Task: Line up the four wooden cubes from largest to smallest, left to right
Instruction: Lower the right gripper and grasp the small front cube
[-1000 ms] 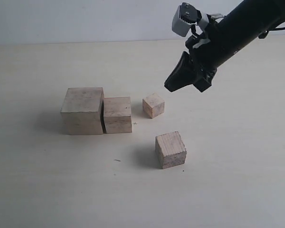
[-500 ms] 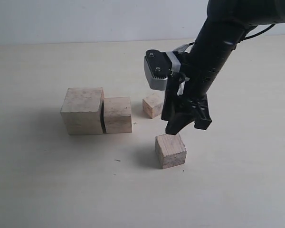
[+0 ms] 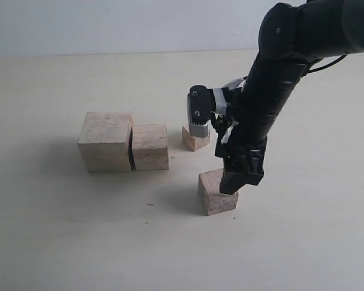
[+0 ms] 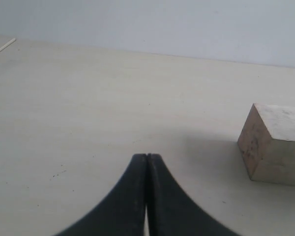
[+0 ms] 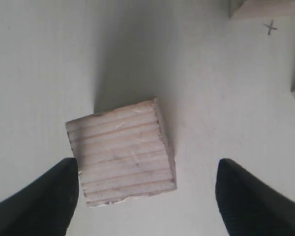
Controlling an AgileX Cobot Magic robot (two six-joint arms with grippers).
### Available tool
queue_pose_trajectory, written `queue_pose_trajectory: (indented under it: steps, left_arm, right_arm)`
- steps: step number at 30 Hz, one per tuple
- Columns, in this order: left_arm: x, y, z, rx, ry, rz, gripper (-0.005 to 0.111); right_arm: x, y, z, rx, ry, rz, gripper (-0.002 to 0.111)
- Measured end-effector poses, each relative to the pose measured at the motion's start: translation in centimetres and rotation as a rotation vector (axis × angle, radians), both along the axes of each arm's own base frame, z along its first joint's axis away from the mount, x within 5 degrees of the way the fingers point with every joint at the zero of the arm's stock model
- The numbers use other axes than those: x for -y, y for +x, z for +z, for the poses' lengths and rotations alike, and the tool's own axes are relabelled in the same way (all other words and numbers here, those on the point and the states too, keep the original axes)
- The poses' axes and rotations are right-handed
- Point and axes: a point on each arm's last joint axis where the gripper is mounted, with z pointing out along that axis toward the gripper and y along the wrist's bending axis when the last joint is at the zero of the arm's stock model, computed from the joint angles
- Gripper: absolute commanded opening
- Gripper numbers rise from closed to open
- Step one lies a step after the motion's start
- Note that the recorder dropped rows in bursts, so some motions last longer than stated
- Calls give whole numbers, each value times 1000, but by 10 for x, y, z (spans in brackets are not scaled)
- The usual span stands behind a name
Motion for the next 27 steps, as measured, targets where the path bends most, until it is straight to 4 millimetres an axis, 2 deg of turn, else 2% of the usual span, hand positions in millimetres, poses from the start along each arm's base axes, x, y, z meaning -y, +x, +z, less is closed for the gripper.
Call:
queue_pose_trajectory:
  steps: [10,16,27]
  left_arm:
    - [0,0,0,0,0,0,0]
    - [0,0,0,0,0,0,0]
    - [0,0,0,0,0,0,0]
  right_arm:
    - [-1,0,-1,-5,8,-10,72]
    - [2,-6,-11,-52,-2,-8,72]
    - [1,-8,-15,-65,2,5,72]
